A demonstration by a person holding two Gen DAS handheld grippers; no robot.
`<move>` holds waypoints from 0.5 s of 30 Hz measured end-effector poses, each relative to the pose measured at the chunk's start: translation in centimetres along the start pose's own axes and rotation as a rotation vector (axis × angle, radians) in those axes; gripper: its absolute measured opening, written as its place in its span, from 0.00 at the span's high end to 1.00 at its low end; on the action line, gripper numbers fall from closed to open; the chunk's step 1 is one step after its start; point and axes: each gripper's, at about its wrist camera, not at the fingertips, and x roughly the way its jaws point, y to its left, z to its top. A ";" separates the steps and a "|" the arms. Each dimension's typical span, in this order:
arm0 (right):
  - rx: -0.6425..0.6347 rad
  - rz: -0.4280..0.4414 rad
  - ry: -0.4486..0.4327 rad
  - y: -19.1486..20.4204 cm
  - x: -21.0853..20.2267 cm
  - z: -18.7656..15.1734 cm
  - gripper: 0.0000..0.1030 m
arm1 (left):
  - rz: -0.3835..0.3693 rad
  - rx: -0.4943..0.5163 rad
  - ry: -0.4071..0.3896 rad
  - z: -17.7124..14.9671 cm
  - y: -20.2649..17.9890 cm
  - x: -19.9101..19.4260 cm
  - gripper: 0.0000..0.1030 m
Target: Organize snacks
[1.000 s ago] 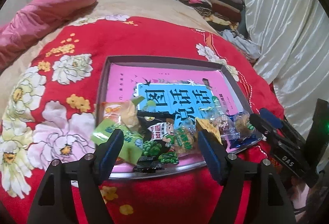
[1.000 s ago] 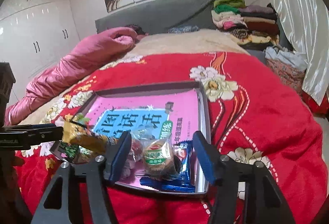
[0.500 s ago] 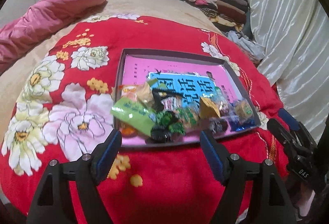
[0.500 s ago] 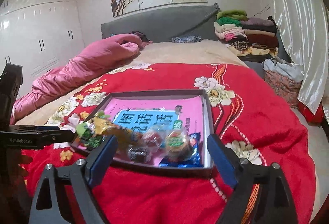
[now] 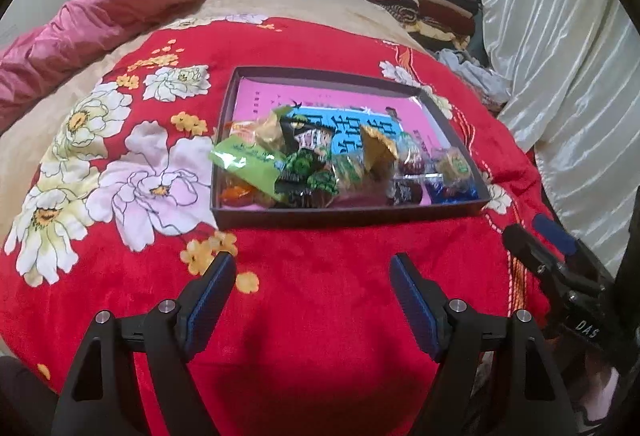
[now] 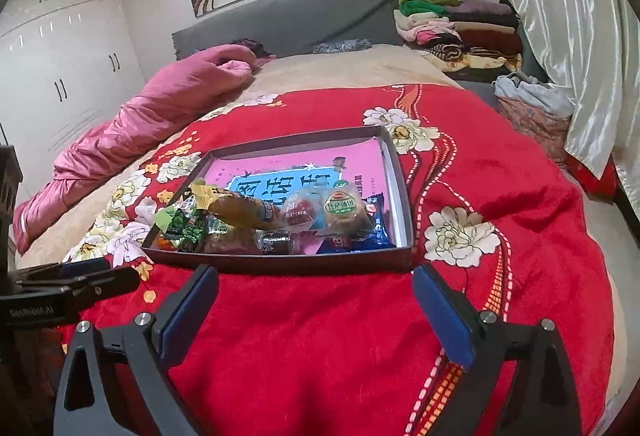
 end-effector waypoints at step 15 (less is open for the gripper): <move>-0.035 0.011 0.008 2.0 -1.0 -0.7 0.03 | -0.005 0.007 -0.007 -0.9 -0.4 -1.2 0.22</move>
